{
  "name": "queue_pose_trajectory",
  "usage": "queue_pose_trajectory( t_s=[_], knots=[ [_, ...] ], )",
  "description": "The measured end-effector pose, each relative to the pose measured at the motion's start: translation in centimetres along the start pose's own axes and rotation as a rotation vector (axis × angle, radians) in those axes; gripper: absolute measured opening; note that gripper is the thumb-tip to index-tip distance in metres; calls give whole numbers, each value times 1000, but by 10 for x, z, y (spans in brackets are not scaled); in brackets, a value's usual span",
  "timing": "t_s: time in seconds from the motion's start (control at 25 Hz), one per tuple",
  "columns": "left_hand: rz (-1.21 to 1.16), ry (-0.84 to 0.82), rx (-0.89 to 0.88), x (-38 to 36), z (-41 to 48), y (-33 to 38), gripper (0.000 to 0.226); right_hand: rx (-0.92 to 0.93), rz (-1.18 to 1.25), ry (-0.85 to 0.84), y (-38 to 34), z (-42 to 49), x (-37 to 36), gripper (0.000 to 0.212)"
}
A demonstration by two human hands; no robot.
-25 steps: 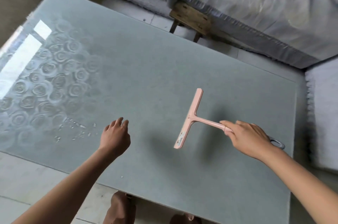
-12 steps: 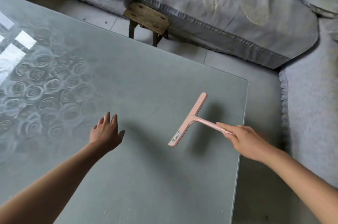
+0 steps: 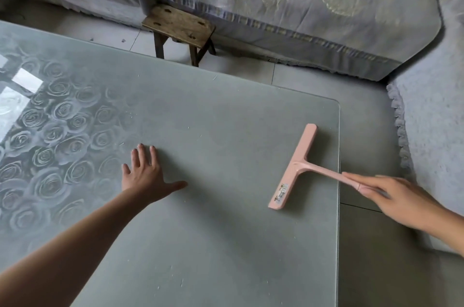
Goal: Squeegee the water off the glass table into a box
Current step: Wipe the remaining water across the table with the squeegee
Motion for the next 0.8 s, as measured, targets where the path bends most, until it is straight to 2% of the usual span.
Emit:
queue_pose_trajectory(
  t_s=[0.24,0.36,0.44,0.6,0.72,0.8],
  knots=[
    [-43,-106,14,1,13,9,132,1,28,43,-9,-4,0,43],
    [-74,-135,26,7,14,13,132,31,219,71,-11,-3,20,43],
    [-81,-136,29,9,14,13,132,7,253,46,-3,3,31,45],
    [-86,-123,48,8,18,10,136,36,100,-20,0,27,19,45],
    [-132,-79,120,10,14,16,138,214,-34,92,-44,68,7,44],
    [-161,-10,227,14,6,25,131,316,-46,91,-71,85,8,44]
  ],
)
Point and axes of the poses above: each hand's wrist, its own z-axis towards the middle knuckle, its own x-axis out of the back of the hand, y = z × x, the point moved 2 cm from there along z, towards the middle knuckle, and after that the axes turned 14 degrees about -x, right-handed, at the moved point
